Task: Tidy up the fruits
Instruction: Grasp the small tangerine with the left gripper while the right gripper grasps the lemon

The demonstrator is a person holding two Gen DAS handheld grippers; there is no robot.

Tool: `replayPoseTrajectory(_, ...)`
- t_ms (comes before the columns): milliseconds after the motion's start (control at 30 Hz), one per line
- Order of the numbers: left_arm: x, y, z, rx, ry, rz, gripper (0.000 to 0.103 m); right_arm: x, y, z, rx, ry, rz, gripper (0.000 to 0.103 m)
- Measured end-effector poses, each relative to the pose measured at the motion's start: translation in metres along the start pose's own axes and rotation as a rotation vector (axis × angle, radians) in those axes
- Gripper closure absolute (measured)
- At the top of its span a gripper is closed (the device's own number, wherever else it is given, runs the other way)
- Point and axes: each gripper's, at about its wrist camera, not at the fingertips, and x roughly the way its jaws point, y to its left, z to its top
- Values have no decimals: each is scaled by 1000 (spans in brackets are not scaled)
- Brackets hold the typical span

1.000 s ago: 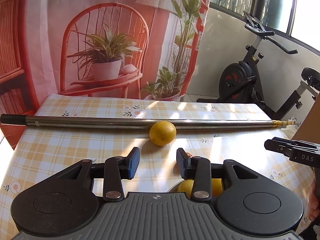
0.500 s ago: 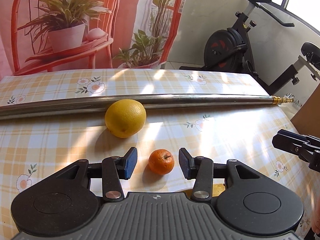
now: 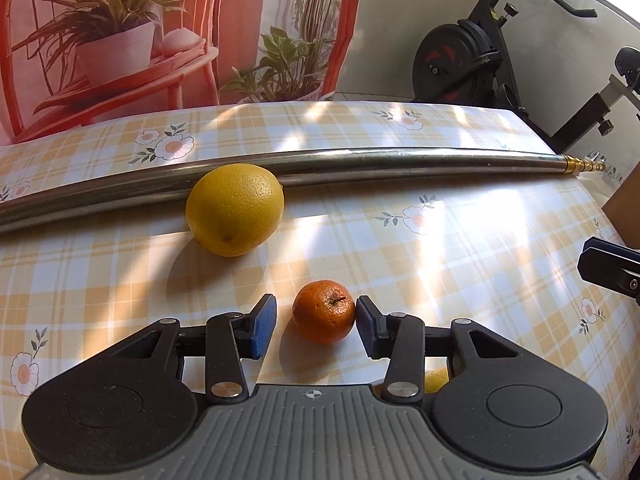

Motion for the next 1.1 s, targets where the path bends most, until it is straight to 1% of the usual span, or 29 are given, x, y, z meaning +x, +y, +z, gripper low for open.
replayPoseTrajectory(33, -1, 0, 0, 3, -1, -4, 61, 1, 0, 1, 1, 1, 0, 65)
replayPoseTrajectory(67, -1, -1, 0, 7, -4, -10, 66, 1, 0, 0, 2, 2, 1, 65)
replayPoseTrajectory(100, -2, -2, 1, 11, -6, -14, 67, 1, 0, 0, 3, 4, 2, 65)
replayPoseTrajectory(300, -5, -5, 0, 29, -23, -3, 67, 3, 2, 1, 7, 12, 7, 64)
replayPoseTrajectory(567, -31, -2, -7, 46, -90, 25, 67, 3, 8, 3, -1, 16, 14, 64)
replayPoseTrajectory(700, -57, 10, -17, 6, -136, 34, 67, 3, 13, 6, -7, 26, 23, 64)
replayPoseTrajectory(867, -94, 31, -34, -28, -194, 87, 67, 5, 30, 16, -58, 43, 42, 63)
replayPoseTrajectory(933, -107, 41, -37, -49, -213, 106, 67, 8, 40, 22, -92, 51, 50, 61)
replayPoseTrajectory(1100, -132, 65, -38, -106, -267, 136, 67, 22, 72, 38, -159, 81, 88, 61)
